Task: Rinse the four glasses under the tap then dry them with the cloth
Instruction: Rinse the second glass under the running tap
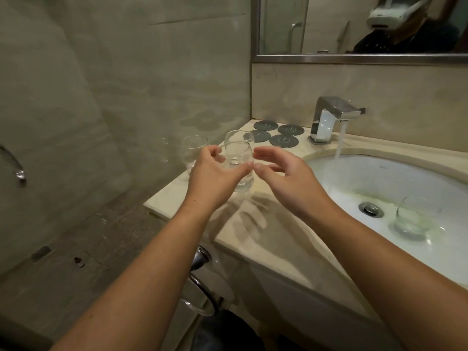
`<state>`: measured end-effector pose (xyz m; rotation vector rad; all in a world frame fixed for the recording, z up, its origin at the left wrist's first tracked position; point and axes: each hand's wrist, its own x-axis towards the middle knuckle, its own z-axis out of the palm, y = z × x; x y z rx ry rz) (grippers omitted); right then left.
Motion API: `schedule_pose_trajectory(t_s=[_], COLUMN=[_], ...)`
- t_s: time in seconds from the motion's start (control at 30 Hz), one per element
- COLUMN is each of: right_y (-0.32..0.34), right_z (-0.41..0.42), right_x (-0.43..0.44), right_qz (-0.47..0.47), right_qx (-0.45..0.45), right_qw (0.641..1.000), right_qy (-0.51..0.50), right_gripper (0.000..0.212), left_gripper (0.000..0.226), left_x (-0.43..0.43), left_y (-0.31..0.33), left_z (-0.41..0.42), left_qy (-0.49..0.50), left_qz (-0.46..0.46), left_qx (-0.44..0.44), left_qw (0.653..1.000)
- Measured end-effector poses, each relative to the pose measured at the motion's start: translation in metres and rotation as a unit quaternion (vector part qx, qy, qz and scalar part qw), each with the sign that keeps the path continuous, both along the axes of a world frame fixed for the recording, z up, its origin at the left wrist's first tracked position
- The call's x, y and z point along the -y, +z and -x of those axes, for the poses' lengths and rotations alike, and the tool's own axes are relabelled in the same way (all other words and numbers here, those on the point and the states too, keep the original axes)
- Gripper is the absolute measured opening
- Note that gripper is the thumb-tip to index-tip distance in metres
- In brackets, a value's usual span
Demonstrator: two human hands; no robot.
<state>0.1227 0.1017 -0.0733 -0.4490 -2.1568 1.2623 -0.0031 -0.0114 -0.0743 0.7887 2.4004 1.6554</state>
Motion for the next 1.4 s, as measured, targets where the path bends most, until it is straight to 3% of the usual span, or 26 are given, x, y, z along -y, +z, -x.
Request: schedule_pose_trajectory(t_s=[0.17, 0.3, 0.4, 0.5, 0.63, 0.77, 0.87, 0.97, 1.13, 1.23, 1.4], right_y=[0.006, 0.004, -0.002, -0.008, -0.018, -0.025, -0.037, -0.044, -0.055, -0.061, -0.067], right_z=[-0.018, -0.034, -0.044, -0.051, -0.049, -0.035, -0.023, -0.015, -0.013, -0.011, -0.008], right_x=[-0.036, -0.07, -0.094, -0.116, -0.143, -0.16, -0.173, -0.183, -0.198, -0.199, -0.2], right_qz=[0.082, 0.164, 0.27, 0.375, 0.467, 0.497, 0.496, 0.465, 0.27, 0.185, 0.133], right_qx=[-0.044, -0.008, 0.024, 0.052, 0.063, 0.035, -0.021, -0.071, -0.042, -0.045, -0.054], right_qw=[0.995, 0.981, 0.951, 0.915, 0.875, 0.86, 0.855, 0.865, 0.93, 0.95, 0.956], right_qy=[-0.043, -0.107, -0.146, -0.137, -0.107, -0.111, -0.148, -0.174, -0.246, -0.246, -0.258], right_gripper=[0.028, 0.032, 0.042, 0.03, 0.062, 0.053, 0.054, 0.065, 0.092, 0.075, 0.062], left_gripper=[0.092, 0.094, 0.088, 0.088, 0.069, 0.055, 0.05, 0.067, 0.055, 0.057, 0.06], left_x=[-0.043, -0.085, -0.115, -0.145, -0.178, -0.208, -0.22, -0.222, -0.219, -0.218, -0.218], left_y=[0.011, 0.013, 0.011, 0.007, 0.003, 0.0, -0.006, -0.015, -0.026, -0.031, -0.036], left_z=[-0.015, -0.026, -0.032, -0.038, -0.046, -0.051, -0.051, -0.045, -0.036, -0.033, -0.032], left_qy=[-0.051, -0.085, -0.101, -0.116, -0.134, -0.153, -0.155, -0.159, -0.166, -0.182, -0.205], left_qz=[-0.034, -0.053, -0.05, -0.051, -0.075, -0.08, -0.058, -0.009, 0.042, 0.067, 0.084], left_qx=[0.072, 0.174, 0.219, 0.249, 0.33, 0.366, 0.339, 0.254, 0.058, -0.008, -0.021], left_qw=[0.995, 0.98, 0.969, 0.96, 0.931, 0.915, 0.926, 0.954, 0.983, 0.981, 0.975])
